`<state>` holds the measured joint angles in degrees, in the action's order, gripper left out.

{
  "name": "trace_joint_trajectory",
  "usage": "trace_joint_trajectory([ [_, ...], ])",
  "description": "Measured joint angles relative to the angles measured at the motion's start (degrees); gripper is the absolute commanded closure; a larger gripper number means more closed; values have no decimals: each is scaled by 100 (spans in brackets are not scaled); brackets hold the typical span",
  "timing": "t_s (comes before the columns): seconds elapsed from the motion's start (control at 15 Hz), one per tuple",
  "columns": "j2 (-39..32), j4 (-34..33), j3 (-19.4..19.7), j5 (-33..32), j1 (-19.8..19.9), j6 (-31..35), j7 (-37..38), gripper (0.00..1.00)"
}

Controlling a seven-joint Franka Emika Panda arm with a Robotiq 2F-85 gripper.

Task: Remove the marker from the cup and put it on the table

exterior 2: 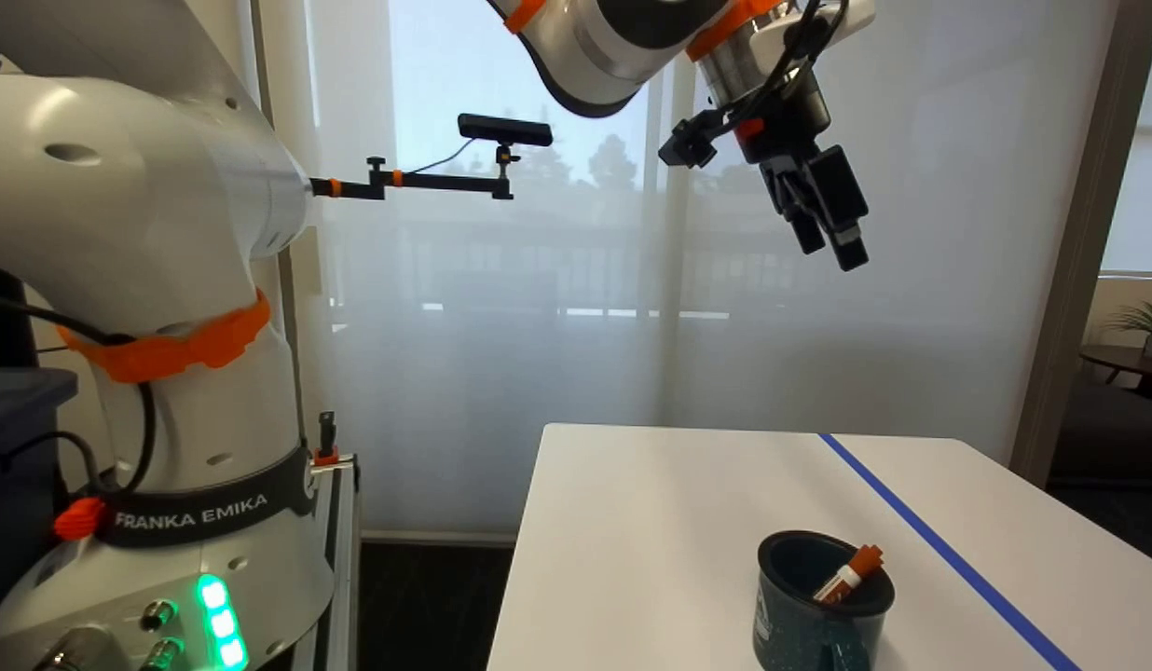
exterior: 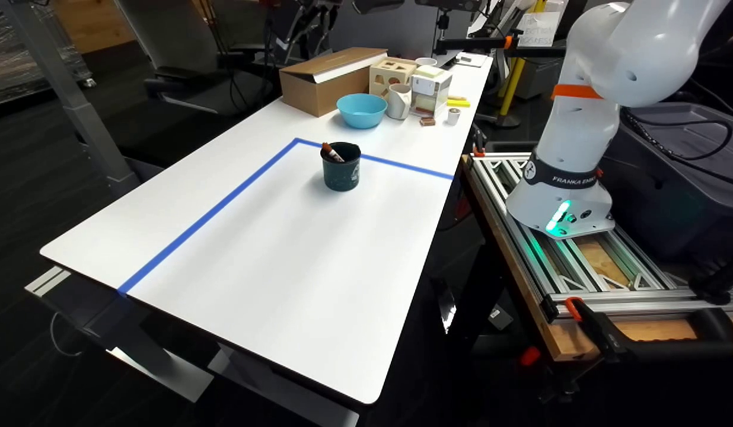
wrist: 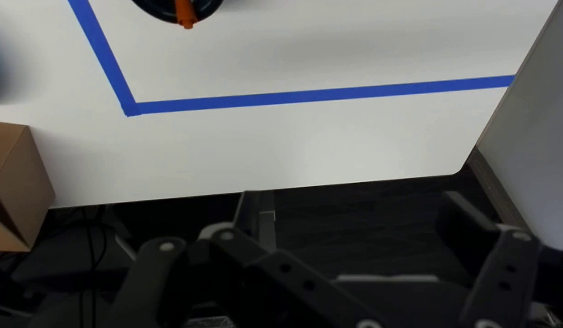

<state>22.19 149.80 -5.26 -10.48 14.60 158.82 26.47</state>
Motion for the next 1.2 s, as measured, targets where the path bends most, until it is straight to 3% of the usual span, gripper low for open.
trace_joint_trajectory([
  [0.27, -157, 454, -286, -862, 973, 1023, 321, 0],
  [0.6, -158, 635, -867, -1705, 2144, 1125, 744, 0],
  [1.2, -585, 809, -1086, -1837, 2326, 749, 748, 0],
])
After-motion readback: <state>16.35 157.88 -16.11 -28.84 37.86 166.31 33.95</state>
